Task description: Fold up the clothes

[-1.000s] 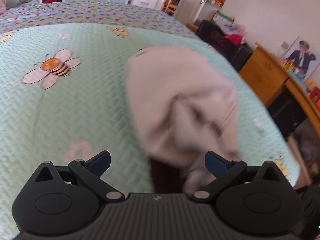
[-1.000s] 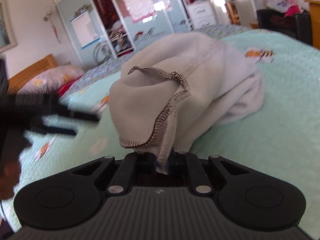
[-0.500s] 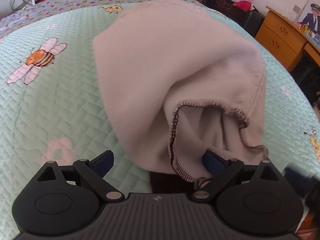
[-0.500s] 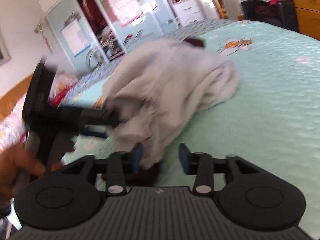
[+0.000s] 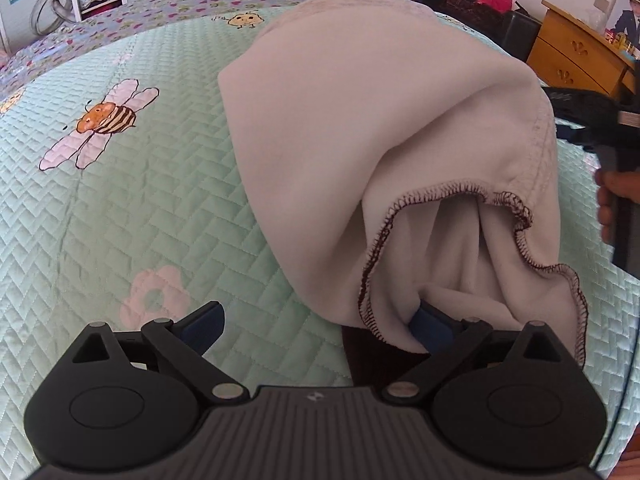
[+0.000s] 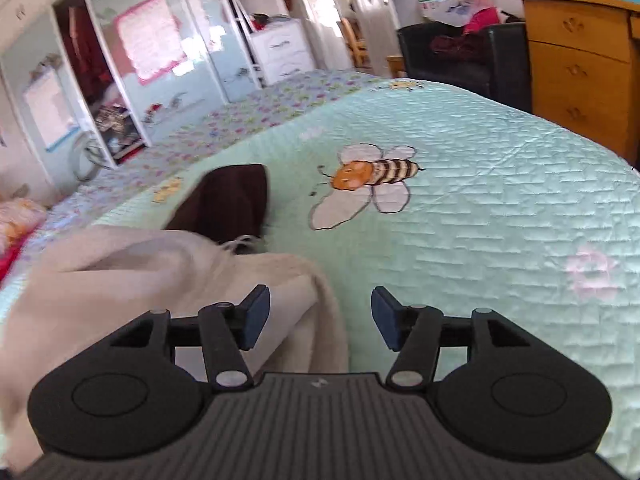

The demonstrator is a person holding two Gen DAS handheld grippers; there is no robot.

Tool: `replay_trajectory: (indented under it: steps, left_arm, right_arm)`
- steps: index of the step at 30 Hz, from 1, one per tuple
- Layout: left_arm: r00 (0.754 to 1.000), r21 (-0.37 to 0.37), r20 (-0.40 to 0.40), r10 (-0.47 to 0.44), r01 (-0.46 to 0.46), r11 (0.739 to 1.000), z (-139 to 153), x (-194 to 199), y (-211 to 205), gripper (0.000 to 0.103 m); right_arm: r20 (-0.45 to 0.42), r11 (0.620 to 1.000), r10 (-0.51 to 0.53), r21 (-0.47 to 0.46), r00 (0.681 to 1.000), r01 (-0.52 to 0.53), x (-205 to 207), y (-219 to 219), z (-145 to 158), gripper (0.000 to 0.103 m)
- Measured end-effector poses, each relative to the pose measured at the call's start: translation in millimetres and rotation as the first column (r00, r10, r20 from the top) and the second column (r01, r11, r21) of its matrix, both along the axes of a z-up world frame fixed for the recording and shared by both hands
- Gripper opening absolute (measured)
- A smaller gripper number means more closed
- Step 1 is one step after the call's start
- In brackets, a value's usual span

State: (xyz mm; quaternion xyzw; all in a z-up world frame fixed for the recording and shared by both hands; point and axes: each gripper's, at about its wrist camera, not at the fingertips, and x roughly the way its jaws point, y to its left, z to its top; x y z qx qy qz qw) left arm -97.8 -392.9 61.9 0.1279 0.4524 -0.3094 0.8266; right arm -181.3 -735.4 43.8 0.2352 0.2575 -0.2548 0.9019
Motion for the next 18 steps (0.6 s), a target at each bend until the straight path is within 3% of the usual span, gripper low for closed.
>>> replay_trajectory:
  steps: [4, 7, 8, 9, 10, 15, 18]
  left_arm:
    - [1.0, 0.002, 0.003, 0.003, -0.003, 1.0, -0.2, -2.1, 0.1, 0.103]
    - [1.0, 0.006, 0.003, 0.006, -0.006, 1.0, 3.0, -6.0, 1.2, 0.103]
    - [1.0, 0.007, 0.004, 0.008, -0.008, 1.0, 4.8, -7.9, 2.2, 0.103]
    - [1.0, 0.009, 0.006, 0.011, -0.011, 1.0, 7.0, -8.9, 4.2, 0.103]
    - [1.0, 0.011, 0.012, 0.017, -0.017, 1.0, 9.9, -10.4, 8.1, 0.103]
    - [0.997, 0.012, 0.028, 0.07, -0.07, 0.997, 25.9, -17.8, 36.7, 0.102]
    - [0.991, -0.049, 0.001, 0.132, -0.132, 0.99, 36.7, -22.5, 67.1, 0.102]
  right_arm:
    - [-0.077, 0.998, 0.006, 0.07, 0.997, -0.001, 24.5, -21.0, -30.8, 0.06]
    - [-0.059, 0.999, 0.005, 0.049, 0.998, -0.002, 23.4, -16.3, -37.4, 0.054]
    - [-0.028, 0.996, 0.014, 0.087, 1.0, -0.012, 20.0, -17.0, -35.9, 0.026]
    - [0.004, 0.992, 0.023, 0.125, 1.0, -0.023, 16.7, -17.7, -34.5, 0.008]
    - [0.034, 0.987, 0.029, 0.155, 0.999, -0.034, 13.1, -17.6, -32.2, 0.008]
    - [0.208, 0.996, 0.03, 0.081, 0.978, -0.048, -23.5, 14.1, 22.0, 0.008]
    - [0.297, 0.989, 0.138, -0.089, 0.945, -0.117, -52.1, 59.1, 74.5, 0.008]
